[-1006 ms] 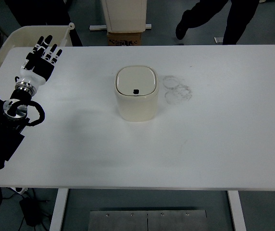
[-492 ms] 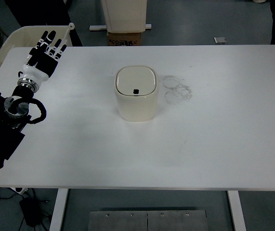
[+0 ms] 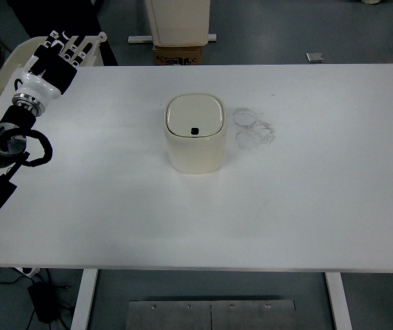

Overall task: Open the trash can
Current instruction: 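Raise the left hand and swing it toward the cream trash can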

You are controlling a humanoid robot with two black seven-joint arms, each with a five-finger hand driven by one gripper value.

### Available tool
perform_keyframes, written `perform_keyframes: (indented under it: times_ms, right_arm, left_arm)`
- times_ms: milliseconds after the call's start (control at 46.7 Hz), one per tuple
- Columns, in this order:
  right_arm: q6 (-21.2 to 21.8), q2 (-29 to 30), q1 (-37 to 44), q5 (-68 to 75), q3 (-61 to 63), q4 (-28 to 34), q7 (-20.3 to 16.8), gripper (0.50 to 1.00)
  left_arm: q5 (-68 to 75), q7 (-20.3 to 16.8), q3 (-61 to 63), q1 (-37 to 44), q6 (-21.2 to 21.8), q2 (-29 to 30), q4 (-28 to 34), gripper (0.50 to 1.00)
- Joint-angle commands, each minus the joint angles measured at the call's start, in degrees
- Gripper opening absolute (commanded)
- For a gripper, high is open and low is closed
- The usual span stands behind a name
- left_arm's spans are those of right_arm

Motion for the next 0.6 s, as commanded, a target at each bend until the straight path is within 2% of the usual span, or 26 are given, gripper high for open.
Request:
perform_keyframes:
  times_ms: [0, 150, 343, 514, 578]
  right_arm:
    - [0.0, 0.0, 0.0, 0.1, 0.0, 0.0, 0.0, 0.993]
    - [0.0, 0.0, 0.0, 0.0, 0.0, 0.0, 0.0, 0.993]
    - [0.0, 0.0, 0.0, 0.0, 0.0, 0.0, 0.0, 0.993]
    - [0.0, 0.0, 0.0, 0.1, 0.0, 0.0, 0.0, 0.993]
    - [0.0, 0.0, 0.0, 0.0, 0.0, 0.0, 0.0, 0.993]
  left_arm:
    - [0.0, 0.0, 1.5, -0.4, -0.3, 2.6, -2.2, 1.0]
    - [0.2, 0.1, 5.5, -2.1, -0.6, 6.9, -7.1, 1.0]
    - [5.0, 0.1, 10.0, -5.2, -1.2, 8.8, -9.1, 1.0]
    - [10.1, 1.7, 13.2, -6.8, -3.4, 10.4, -13.2, 1.0]
    - [11.5, 1.8, 13.8, -7.2, -6.1, 11.7, -14.4, 1.0]
